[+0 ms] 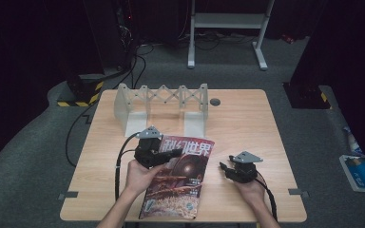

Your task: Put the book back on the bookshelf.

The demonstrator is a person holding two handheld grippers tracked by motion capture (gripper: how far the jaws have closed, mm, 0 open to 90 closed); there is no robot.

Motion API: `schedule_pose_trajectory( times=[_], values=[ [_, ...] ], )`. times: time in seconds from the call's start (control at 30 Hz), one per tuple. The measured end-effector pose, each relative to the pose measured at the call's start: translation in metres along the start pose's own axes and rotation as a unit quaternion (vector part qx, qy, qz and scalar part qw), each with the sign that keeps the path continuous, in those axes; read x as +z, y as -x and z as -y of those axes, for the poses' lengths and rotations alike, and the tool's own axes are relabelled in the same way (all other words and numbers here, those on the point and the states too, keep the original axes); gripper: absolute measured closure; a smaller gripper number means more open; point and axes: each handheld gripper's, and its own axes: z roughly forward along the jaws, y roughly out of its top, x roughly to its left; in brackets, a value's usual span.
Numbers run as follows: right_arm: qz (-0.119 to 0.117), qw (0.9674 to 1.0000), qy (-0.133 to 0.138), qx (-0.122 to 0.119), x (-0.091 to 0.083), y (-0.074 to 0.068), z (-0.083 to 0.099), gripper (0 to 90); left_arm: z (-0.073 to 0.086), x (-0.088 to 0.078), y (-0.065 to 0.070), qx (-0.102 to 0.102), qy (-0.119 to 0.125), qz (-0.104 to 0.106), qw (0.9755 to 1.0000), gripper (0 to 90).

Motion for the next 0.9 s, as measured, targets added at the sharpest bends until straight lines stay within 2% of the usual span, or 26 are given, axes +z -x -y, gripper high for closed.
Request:
schedule_pose_trajectory(
  times=[0.33,0.9],
  values=[
    [0.000,1.0000,0.000,0.001,0.000,0.000,0.000,47.0,-0.019,-0.013,-0.010,0.003,0.003,-0.029,0.9996,83.8],
    [0.000,1.0000,0.000,0.001,0.000,0.000,0.000,46.9,-0.033,-0.027,-0.016,0.011,0.002,-0.058,0.9983,83.6]
  ],
)
